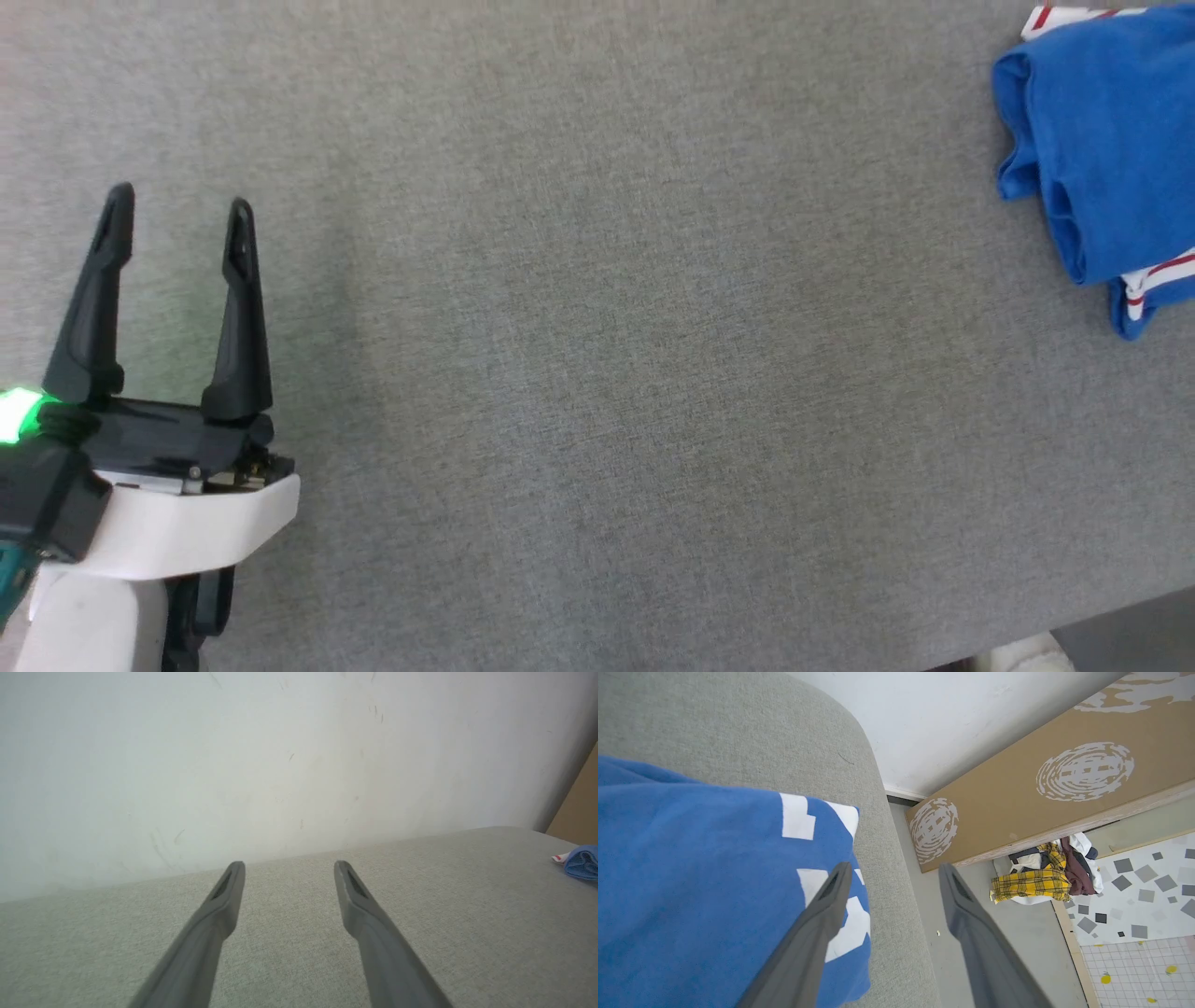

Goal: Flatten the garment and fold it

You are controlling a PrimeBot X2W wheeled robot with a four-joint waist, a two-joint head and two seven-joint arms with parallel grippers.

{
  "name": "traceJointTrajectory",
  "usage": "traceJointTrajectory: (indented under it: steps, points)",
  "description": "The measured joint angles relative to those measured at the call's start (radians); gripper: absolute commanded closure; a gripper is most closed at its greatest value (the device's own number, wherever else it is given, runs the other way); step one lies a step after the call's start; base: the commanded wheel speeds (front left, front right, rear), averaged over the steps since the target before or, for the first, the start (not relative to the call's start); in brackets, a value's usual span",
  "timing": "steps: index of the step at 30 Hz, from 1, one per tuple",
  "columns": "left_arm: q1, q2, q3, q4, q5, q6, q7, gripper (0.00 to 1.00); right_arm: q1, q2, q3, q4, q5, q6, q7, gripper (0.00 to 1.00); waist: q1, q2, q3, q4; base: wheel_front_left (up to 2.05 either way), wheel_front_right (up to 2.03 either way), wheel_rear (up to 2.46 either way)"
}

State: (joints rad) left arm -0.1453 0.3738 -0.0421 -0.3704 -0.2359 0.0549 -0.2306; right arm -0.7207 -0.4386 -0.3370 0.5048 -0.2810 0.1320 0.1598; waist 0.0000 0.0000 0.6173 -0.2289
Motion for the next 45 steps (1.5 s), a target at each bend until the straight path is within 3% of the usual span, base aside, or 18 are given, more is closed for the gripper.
traceJointTrajectory:
  steps: [8, 17, 24, 31, 37, 45]
  points:
    - [0.028, -0.04, -0.005, 0.05, -0.03, 0.009, -0.007, 0.0, 0.103, 0.091, 0.018, -0.069, 0.07, 0.0, -0.122, 0.0, -0.0001, 0.0, -0.095, 0.019, 0.0, 0.0, 0.0]
    - [0.086, -0.074, -0.003, 0.097, -0.035, 0.031, -0.018, 0.0, 0.27, 0.187, 0.123, -0.264, 0.151, 0.0, -0.143, 0.0, -0.0002, 0.0, -0.216, 0.047, 0.0, 0.0, 0.0]
    - [0.097, -0.119, 0.005, 0.115, 0.0, 0.059, -0.026, 0.0, 0.389, 0.274, 0.119, -0.423, 0.178, 0.0, -0.16, 0.0, -0.0003, 0.0, -0.299, 0.086, 0.0, 0.0, 0.0]
    - [0.154, -0.156, 0.01, 0.132, 0.029, 0.05, -0.026, 0.0, 0.498, 0.357, 0.105, -0.543, 0.186, 0.0, -0.225, 0.0, -0.0002, 0.0, -0.39, 0.136, 0.0, 0.0, 0.0]
    - [0.211, -0.188, 0.016, 0.152, 0.053, 0.03, -0.026, 0.0, 0.578, 0.383, 0.112, -0.559, 0.195, 0.0, -0.287, 0.0, -0.0002, 0.0, -0.454, 0.16, 0.0, 0.0, 0.0]
    - [0.291, -0.218, -0.008, 0.236, 0.072, -0.002, -0.026, 0.0, 0.668, 0.384, 0.132, -0.463, 0.261, 0.0, -0.35, 0.0, -0.0001, 0.0, -0.532, 0.183, 0.0, 0.0, 0.0]
